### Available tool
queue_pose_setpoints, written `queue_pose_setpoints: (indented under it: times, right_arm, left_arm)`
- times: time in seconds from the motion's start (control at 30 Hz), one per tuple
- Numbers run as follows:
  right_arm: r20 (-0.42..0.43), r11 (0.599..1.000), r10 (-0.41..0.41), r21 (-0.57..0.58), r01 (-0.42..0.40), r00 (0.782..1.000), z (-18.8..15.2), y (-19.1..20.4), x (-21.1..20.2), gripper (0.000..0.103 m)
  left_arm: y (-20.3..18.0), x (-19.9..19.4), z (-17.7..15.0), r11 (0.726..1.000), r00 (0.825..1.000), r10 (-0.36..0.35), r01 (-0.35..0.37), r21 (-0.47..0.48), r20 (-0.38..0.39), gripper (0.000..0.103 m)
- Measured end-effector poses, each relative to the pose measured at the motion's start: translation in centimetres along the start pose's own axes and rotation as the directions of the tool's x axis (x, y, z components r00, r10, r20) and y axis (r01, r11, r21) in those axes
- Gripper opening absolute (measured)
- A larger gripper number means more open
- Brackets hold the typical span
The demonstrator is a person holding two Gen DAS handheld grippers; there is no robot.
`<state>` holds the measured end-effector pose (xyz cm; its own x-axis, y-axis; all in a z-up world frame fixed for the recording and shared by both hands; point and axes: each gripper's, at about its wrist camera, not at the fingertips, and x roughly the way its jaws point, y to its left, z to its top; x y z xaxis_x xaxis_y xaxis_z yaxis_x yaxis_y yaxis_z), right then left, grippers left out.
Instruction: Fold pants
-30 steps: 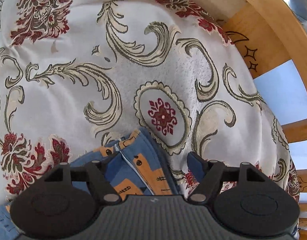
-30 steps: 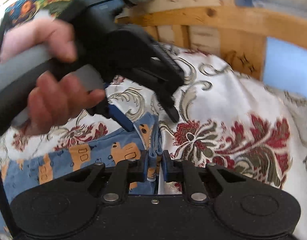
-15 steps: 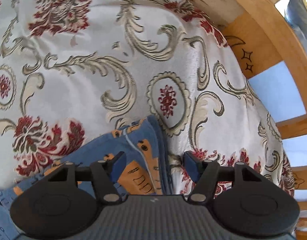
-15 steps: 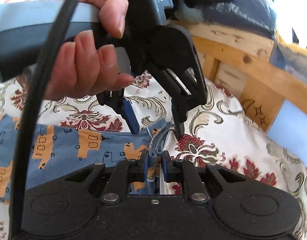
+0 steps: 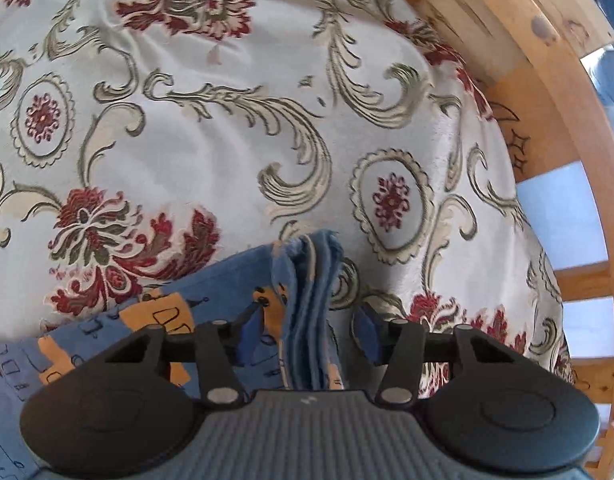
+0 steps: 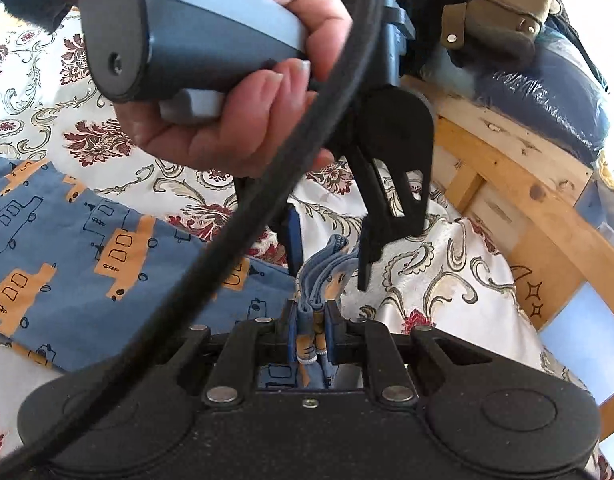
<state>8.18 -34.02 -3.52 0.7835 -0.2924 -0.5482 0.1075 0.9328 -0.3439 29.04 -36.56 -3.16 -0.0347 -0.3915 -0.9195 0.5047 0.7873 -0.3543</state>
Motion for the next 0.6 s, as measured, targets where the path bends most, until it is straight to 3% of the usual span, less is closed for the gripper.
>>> queue_pose_setpoints:
  times: [0.03, 0.17, 0.37, 0.6]
  right_arm:
    - [0.0, 1.0, 0.001, -0.003, -0.001, 1.0, 0.0, 0.1, 0.0, 0.015]
    - [0.004, 0.999, 0.001, -0.032, -0.001, 1.0, -0.1, 0.8, 0.0, 0.015]
    - [0.043, 0.993, 0.006, -0.116, -0.001, 0.999, 0.0, 2.4, -1.2, 0.015]
    - [0.083, 0.976, 0.071, -0.21, -0.052, 0.994, 0.6, 5.7, -3.6, 0.015]
  left_arm:
    - [0.4, 0.3, 0.1, 1.0, 1.0, -0.001, 0.001, -0.007, 0.005, 0.047]
    - [0.5, 0.3, 0.2, 1.0, 0.999, 0.001, -0.001, -0.003, 0.032, 0.015]
    - [1.4, -1.4, -1.1, 0.999, 0.994, -0.047, 0.047, 0.001, 0.095, 0.012]
    - [5.7, -5.3, -3.8, 0.991, 0.974, -0.134, 0.136, 0.004, 0.18, 0.012]
